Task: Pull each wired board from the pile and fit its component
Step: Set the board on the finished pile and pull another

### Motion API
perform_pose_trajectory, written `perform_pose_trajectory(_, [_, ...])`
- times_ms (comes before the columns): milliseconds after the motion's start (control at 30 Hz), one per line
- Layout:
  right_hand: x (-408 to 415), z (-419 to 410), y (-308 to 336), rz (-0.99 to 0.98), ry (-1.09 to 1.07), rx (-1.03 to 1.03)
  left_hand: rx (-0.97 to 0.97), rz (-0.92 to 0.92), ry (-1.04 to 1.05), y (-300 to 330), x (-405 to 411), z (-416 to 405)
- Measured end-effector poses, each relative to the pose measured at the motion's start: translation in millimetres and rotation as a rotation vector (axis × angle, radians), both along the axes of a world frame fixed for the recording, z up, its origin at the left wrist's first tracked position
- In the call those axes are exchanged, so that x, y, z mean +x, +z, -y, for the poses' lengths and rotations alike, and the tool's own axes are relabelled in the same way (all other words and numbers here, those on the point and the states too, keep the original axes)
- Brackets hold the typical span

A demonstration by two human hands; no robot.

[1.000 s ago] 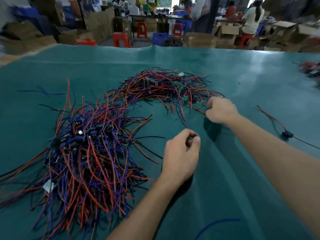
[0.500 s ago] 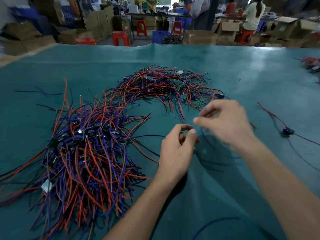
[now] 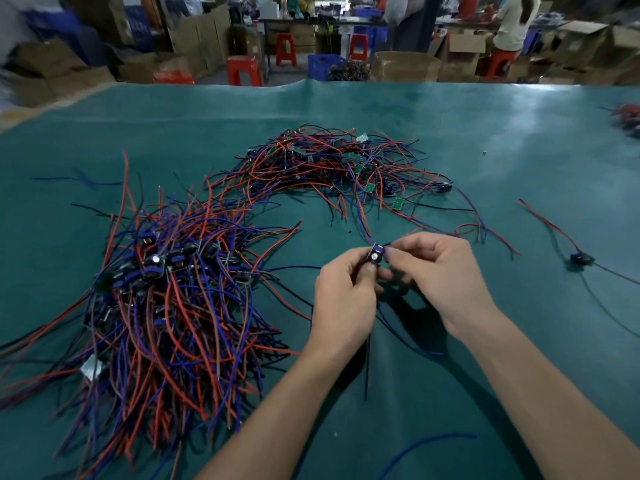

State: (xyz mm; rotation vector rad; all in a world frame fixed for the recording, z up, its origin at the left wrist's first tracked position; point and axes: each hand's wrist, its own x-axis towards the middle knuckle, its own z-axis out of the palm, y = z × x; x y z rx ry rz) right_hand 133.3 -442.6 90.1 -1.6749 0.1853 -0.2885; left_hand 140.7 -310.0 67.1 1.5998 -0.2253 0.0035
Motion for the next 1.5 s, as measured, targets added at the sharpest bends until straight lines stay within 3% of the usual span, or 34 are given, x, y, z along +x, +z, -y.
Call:
perform_pose_trajectory(267, [0, 8, 5, -0.073, 0.183, 0.274, 0.032, -0.012, -0.08, 0, -4, -1])
perform_pose_trajectory(367, [0, 10, 7, -0.036, 0.177, 0.274, 0.015, -0.043, -0.163, 1, -4, -1])
perform_pose_trajectory(467, [3, 15, 6, 0.07, -0.029, 0.084, 0.069, -0.016, -0.223, 2, -5, 0])
perform_pose_trajectory(600, [11, 37, 9, 0.165, -0.302, 0.029, 0.179, 0.02, -0.263, 3, -5, 1])
perform_pose_trajectory(700, [11, 53, 13, 0.2, -0.467, 0.136, 0.192, 0.029, -0.264, 2, -6, 0])
perform_pose_trajectory(833, [10, 68, 16, 0.137, -0.689, 0.388, 0.022, -0.033, -0.152, 2, -7, 1])
perform_pose_trajectory(900, [9, 55, 15, 0.01, -0.533, 0.403, -0.038, -0.045, -0.075, 2, -4, 1])
perform_pose_trajectory(967, [4, 31, 13, -0.092, -0.199, 0.263, -0.083, -0.039, -0.035, 3, -4, 0])
perform_pose_trajectory(1067, [-2, 0, 10, -0.039, 0.153, 0.067, -0.067, -0.02, -0.059, 5, -4, 0])
perform_pose_trajectory(1167, [-3, -2, 9, 0.061, 0.161, 0.066, -0.031, -0.017, -0.115, 5, -4, 0])
perform_pose_trajectory(1367, [-1, 8, 53, 0.361, -0.094, 0.057, 0.132, 0.112, -0.222, 5, -11, 2])
perform_pose_trajectory(1500, [11, -22, 120, 0.481, 0.003, 0.155, 0.163, 0.085, -0.206, 3, -10, 2])
